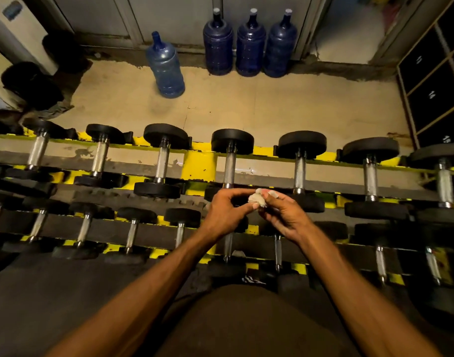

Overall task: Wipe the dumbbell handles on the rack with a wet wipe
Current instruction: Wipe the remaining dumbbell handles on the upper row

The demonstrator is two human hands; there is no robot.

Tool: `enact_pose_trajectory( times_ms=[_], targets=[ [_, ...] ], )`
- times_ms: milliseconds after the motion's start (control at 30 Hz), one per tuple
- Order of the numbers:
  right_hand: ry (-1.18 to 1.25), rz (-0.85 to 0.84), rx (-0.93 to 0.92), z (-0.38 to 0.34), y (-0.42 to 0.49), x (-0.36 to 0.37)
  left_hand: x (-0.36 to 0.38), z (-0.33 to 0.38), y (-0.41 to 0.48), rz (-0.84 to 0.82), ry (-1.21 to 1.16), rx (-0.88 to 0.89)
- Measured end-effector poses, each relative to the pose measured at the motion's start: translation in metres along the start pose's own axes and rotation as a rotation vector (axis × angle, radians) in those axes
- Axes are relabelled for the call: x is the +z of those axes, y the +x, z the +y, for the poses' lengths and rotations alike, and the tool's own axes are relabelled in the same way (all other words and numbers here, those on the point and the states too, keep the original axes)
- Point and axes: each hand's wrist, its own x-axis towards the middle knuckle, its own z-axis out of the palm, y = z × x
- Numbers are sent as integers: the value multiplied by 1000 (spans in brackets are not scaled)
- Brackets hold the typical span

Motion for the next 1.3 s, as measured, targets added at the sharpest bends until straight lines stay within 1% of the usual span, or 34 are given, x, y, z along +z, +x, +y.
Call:
enact_pose_trajectory(
  times_ms=[67, 167, 233, 300, 367, 433, 500, 633, 700, 800, 900, 1033, 1200, 1300],
  targets=[
    [-43, 42, -47, 10, -17, 3, 0, -1, -14, 2, -52, -2],
    [-171, 184, -124, 25, -38, 6, 4, 0, -35, 16, -140, -23],
    [-280, 289, -196, 32, -49, 3, 10, 0, -46, -4, -143, 5],
    [-393, 335, -281, 36, -59, -1, 16, 0, -56, -46, -131, 32],
    [-463, 308, -347, 41, -72, -5, 22, 0, -60, -52, -107, 40],
    [-482, 235, -367, 44, -85, -10, 27, 2, -61, -15, -96, 29],
    [-457, 174, -386, 44, -96, -16, 32, 6, -63, 8, -104, 8],
    [-340, 140, -393, 40, -109, -31, 44, 13, -66, -46, -157, 5],
    [-295, 193, -394, 36, -110, -39, 50, 12, -62, -77, -140, 13],
    [-213, 362, -393, 25, -104, -52, 61, 9, -50, -76, -54, 4],
    [-293, 458, -400, 9, -93, -75, 77, 4, -35, -49, 46, -2],
    [-443, 459, -416, -19, -73, -96, 100, -1, -6, -12, 180, -35],
    [-531, 414, -394, -63, -34, -117, 125, -5, 23, 135, 290, -100],
    [-643, 391, -358, -85, -1, -131, 136, -7, 37, 192, 331, -141]
  ],
)
